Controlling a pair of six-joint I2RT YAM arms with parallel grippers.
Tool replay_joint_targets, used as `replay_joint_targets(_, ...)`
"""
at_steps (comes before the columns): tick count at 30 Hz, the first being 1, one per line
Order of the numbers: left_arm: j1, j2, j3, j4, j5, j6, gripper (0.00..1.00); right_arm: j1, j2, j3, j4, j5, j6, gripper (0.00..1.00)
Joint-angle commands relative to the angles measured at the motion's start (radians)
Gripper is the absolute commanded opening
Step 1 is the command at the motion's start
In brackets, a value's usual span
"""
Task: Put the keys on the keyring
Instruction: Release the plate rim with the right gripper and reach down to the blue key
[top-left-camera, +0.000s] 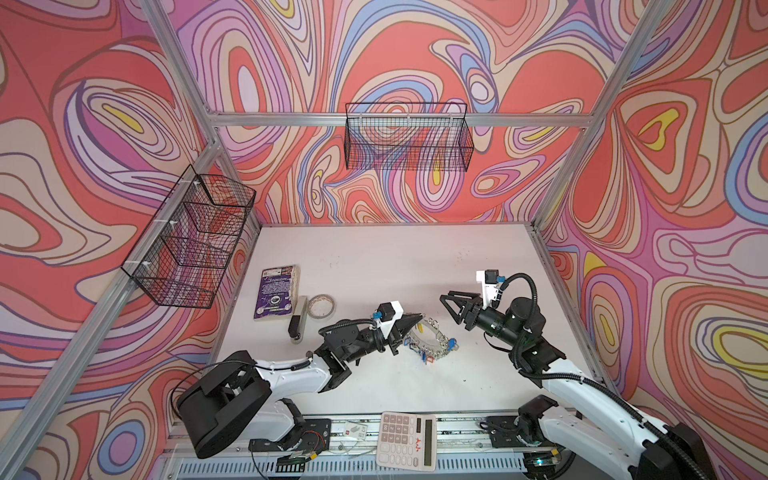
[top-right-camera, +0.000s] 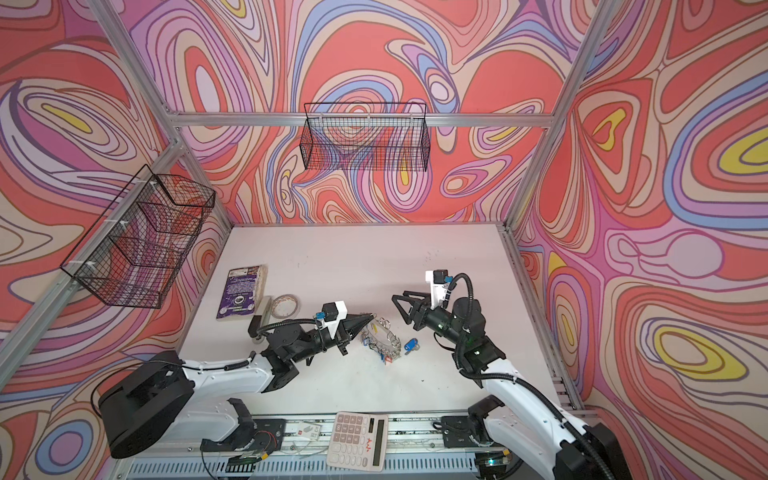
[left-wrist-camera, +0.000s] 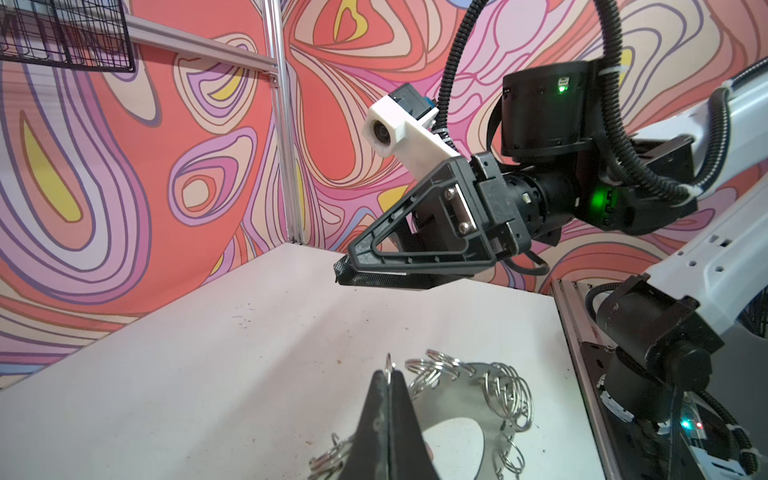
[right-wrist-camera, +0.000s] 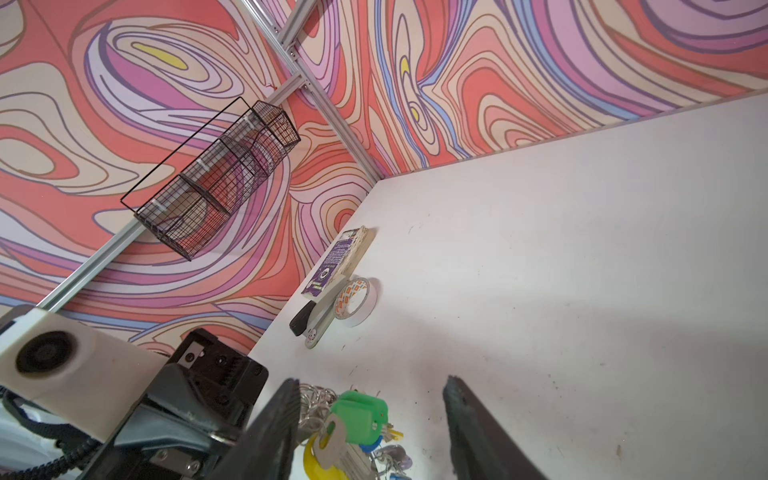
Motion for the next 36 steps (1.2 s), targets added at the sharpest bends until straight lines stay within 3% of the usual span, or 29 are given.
replay_joint_targets(1,-0.015,0.001,0.013,0.125,-0.007,0.081,0.00,-0.004,-0.056,-0.001,-0.173,0.115,0.017,0.58)
replay_joint_targets(8,-0.016,-0.034,-0.019,0.115,-0.114,0.047,0.00,-0.003,-0.083,0.033,-0.401,0.215,0.037,0.56)
replay_joint_targets(11,-0.015,-0.098,-0.038,0.033,-0.197,0.014,0.00,-0.003,-0.079,0.028,-0.474,0.256,0.087,0.53)
replay_joint_targets(19,-0.016,-0.409,0.012,-0.557,-0.336,-0.012,0.00,0.008,-0.017,-0.052,-0.570,0.350,0.210,0.46)
replay_joint_targets(25,-0.016,-0.531,0.058,-0.824,-0.343,-0.028,0.00,0.094,0.133,-0.033,-0.522,0.462,0.223,0.41)
replay_joint_targets(28,-0.016,-0.564,0.058,-0.863,-0.329,-0.005,0.00,0.190,0.241,0.009,-0.494,0.534,0.226,0.41)
replay_joint_targets(31,-0.016,-0.577,0.054,-0.857,-0.334,0.000,0.00,0.217,0.316,0.024,-0.484,0.575,0.241,0.39)
replay_joint_targets(36,-0.016,-0.581,0.054,-0.851,-0.303,0.000,0.00,0.256,0.352,0.041,-0.477,0.640,0.251,0.28)
